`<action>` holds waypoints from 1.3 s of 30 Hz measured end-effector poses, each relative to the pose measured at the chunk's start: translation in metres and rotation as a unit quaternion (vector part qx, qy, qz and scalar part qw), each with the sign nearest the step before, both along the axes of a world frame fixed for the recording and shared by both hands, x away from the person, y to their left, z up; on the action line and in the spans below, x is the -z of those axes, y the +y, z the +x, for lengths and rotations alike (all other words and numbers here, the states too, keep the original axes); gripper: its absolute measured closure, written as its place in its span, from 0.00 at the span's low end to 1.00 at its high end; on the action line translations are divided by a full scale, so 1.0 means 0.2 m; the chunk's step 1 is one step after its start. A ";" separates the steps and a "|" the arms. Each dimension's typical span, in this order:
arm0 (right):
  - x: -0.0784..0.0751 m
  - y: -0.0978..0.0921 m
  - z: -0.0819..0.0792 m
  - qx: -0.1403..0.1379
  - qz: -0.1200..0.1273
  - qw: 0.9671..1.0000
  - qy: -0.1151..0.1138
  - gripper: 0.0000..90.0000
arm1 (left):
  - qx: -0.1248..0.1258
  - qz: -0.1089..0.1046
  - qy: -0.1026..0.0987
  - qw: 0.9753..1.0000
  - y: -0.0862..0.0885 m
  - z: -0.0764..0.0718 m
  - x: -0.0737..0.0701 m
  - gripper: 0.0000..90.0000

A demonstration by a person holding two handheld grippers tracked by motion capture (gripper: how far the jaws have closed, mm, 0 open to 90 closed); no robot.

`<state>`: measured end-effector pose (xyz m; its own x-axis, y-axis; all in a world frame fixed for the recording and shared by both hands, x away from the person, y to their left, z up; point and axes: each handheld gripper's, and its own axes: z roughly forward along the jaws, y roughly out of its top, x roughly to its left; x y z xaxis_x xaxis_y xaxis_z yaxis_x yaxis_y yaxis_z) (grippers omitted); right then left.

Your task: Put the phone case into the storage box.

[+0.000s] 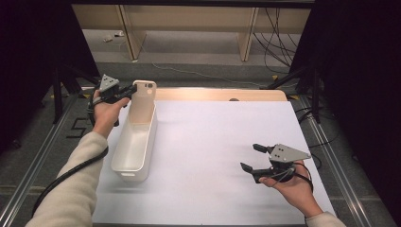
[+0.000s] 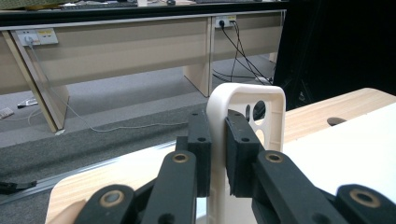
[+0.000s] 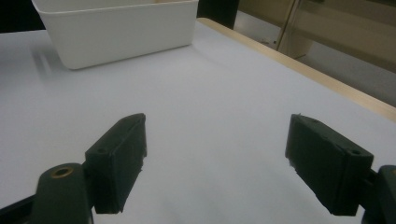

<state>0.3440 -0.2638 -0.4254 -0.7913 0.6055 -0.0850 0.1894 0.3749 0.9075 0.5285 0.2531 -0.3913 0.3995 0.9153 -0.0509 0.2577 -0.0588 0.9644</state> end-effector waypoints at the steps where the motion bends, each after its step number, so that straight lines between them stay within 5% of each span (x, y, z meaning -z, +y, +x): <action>1: 0.00 0.00 0.00 0.000 0.000 1.000 0.000 0.24 | 0.001 0.000 0.001 1.000 0.00 0.00 0.00 0.90; 39: 0.01 0.01 0.00 -0.003 -0.003 1.000 0.002 0.24 | 0.000 -0.002 0.031 1.000 0.02 0.01 0.07 0.89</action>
<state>0.3446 -0.2628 -0.4266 -0.7950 0.6006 -0.0851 0.1908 0.3807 0.9048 0.5297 0.2574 -0.4053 0.3955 0.9150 -0.0791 0.3165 -0.0549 0.9470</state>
